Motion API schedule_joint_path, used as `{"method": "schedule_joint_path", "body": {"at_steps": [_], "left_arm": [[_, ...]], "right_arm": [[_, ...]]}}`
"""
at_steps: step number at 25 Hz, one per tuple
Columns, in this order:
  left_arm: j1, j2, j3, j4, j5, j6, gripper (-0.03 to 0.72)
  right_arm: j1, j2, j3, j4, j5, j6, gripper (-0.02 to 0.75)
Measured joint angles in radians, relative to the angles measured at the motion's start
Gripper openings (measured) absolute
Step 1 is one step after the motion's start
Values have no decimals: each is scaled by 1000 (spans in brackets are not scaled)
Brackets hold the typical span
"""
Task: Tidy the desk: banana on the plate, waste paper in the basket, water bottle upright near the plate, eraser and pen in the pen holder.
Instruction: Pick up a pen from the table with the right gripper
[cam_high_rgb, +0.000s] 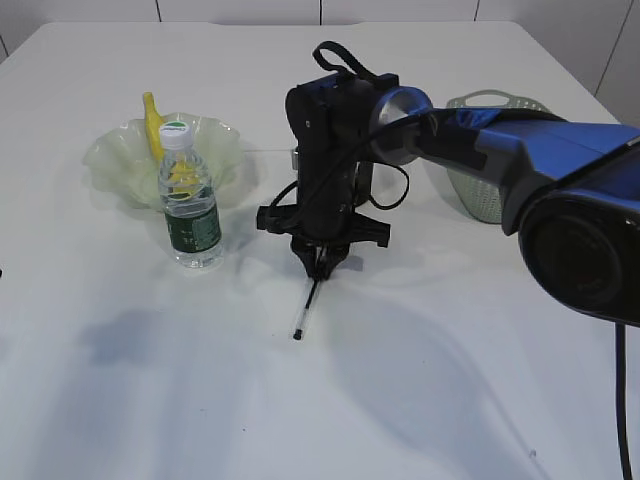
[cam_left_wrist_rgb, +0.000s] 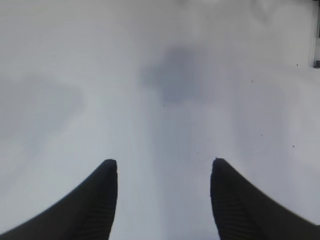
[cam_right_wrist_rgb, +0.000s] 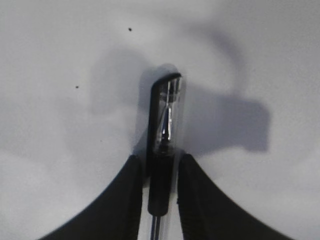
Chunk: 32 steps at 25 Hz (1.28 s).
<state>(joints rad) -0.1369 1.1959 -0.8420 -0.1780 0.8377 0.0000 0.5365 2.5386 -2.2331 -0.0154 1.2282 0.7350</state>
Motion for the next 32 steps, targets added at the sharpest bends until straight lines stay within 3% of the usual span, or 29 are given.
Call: {"method": "schedule_joint_path", "body": {"at_steps": [5, 18, 32], "left_arm": [[0, 0, 0, 0, 0, 0, 416], [0, 0, 0, 0, -2, 0, 415], [0, 0, 0, 0, 11, 0, 415]], "right_arm": [[0, 0, 0, 15, -2, -25, 53], [-2, -91, 15, 21, -2, -216, 47], [-35, -373, 319, -111, -2, -435, 47]]}}
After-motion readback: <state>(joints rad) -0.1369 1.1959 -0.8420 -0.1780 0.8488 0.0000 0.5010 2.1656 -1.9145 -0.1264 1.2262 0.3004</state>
